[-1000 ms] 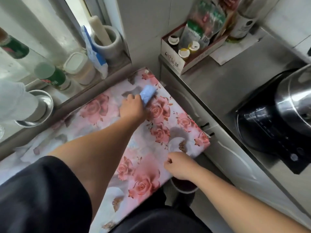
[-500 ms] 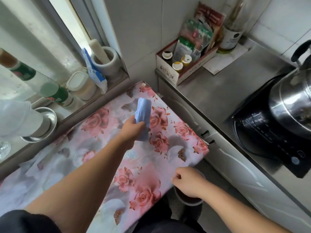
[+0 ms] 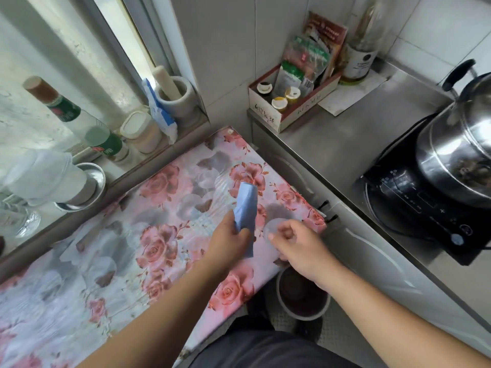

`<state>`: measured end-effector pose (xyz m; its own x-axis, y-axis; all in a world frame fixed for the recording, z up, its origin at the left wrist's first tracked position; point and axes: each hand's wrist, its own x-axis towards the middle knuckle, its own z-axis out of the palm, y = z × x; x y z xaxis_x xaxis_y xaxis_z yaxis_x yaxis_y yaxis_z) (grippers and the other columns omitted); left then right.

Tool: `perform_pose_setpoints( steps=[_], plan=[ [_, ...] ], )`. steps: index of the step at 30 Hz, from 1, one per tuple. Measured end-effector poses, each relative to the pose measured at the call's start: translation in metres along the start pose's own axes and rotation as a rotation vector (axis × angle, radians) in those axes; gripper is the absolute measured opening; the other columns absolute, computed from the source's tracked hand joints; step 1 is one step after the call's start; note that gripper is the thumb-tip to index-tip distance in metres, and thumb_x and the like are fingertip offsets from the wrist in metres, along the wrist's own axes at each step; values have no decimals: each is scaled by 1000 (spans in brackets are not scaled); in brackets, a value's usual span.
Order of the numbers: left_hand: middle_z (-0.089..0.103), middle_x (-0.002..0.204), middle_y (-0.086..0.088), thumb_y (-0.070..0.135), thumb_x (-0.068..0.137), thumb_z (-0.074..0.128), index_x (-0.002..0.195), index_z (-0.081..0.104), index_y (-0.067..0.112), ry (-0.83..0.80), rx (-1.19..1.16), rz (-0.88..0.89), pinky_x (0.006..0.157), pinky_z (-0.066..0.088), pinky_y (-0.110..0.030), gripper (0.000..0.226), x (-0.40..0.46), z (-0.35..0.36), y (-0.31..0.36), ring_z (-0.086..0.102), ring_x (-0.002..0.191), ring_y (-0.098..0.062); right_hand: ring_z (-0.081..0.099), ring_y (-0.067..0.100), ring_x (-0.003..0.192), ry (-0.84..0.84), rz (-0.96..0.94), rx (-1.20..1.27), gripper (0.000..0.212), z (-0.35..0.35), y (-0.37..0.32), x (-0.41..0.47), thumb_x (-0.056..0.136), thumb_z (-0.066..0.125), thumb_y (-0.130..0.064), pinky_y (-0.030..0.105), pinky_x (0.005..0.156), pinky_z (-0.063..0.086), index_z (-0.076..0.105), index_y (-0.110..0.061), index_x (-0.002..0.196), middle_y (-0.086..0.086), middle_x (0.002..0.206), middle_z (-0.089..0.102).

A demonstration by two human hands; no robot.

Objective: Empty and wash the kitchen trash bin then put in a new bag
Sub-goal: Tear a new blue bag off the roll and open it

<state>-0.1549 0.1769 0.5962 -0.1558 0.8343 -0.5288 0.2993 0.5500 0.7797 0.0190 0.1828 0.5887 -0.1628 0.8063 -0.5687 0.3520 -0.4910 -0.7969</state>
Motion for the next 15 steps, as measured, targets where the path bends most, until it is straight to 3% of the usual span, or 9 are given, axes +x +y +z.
perform_pose_setpoints(
  steps=[2, 3, 7, 9, 11, 15],
  plan=[
    [67, 91, -13, 8, 91, 48, 113, 48, 11, 98, 300, 150, 67, 55, -45, 22, -5, 7, 4, 67, 81, -36, 68, 16, 98, -11, 52, 280, 54, 7, -12, -4, 66, 73, -59, 33, 73, 56, 60, -29, 109, -5, 108, 68],
    [65, 92, -10, 9, 92, 49, 116, 47, 12, 121, 368, 228, 66, 52, -43, 24, -9, 11, 6, 63, 81, -35, 69, 15, 98, -30, 66, 375, 56, 10, -17, -7, 67, 73, -58, 32, 74, 55, 60, -27, 112, -5, 108, 70],
    [64, 110, 0, 11, 91, 51, 132, 45, 27, 145, 440, 398, 62, 47, -37, 45, -21, 28, 14, 62, 91, -26, 72, 12, 94, -56, 4, 527, 26, 13, -26, -12, 93, 65, -29, 28, 75, 54, 63, -18, 116, -4, 101, 76],
    [64, 115, -1, 13, 90, 52, 137, 42, 31, 149, 490, 439, 60, 43, -34, 51, -25, 32, 17, 63, 93, -27, 74, 15, 91, -10, -16, 554, 20, 12, -27, -12, 97, 62, -21, 26, 71, 54, 64, -13, 114, 2, 100, 77],
    [62, 119, -1, 16, 87, 54, 142, 42, 31, 117, 512, 470, 64, 47, -35, 58, -28, 34, 19, 62, 98, -26, 74, 18, 88, 26, -13, 570, 20, 10, -27, -12, 95, 64, -24, 32, 72, 53, 66, -12, 111, 6, 97, 77],
    [54, 123, 3, 37, 81, 56, 150, 36, 36, -91, 522, 411, 88, 52, -37, 72, -33, 32, 26, 55, 110, -19, 73, 19, 82, 7, 50, 705, 32, 3, -25, -14, 84, 70, -38, 36, 69, 54, 74, -15, 104, 7, 92, 76]
  ],
)
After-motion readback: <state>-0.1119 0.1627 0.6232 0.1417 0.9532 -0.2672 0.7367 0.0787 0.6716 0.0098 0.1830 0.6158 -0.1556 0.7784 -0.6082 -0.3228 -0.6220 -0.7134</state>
